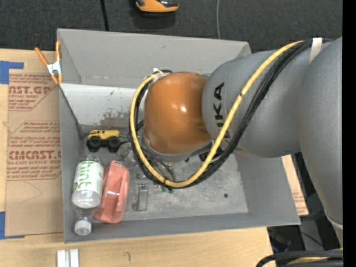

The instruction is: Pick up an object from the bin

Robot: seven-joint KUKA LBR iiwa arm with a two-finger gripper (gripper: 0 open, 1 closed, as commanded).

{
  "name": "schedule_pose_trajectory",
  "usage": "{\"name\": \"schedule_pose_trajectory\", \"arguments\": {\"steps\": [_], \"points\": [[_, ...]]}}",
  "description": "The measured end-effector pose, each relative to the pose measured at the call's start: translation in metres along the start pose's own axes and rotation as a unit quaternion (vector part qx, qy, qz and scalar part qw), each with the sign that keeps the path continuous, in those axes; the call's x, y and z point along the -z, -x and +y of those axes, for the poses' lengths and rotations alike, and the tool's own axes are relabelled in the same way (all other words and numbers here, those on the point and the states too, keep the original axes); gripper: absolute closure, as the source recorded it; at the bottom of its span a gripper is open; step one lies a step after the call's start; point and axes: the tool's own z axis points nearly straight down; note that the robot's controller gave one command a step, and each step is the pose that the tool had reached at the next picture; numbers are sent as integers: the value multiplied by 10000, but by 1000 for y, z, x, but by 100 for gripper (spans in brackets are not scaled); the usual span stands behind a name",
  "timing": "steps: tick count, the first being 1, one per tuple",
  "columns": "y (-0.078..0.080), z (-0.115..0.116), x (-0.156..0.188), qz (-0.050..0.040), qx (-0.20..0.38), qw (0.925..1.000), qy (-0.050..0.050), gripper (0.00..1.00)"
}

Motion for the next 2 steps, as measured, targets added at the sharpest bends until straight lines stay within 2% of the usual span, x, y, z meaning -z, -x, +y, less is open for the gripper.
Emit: {"name": "schedule_pose_trajectory", "arguments": {"steps": [1,2], "points": [[2,-1,4,-37,-14,10000,8,0],[8,9,-47,-52,854,9963,2,0]]}}
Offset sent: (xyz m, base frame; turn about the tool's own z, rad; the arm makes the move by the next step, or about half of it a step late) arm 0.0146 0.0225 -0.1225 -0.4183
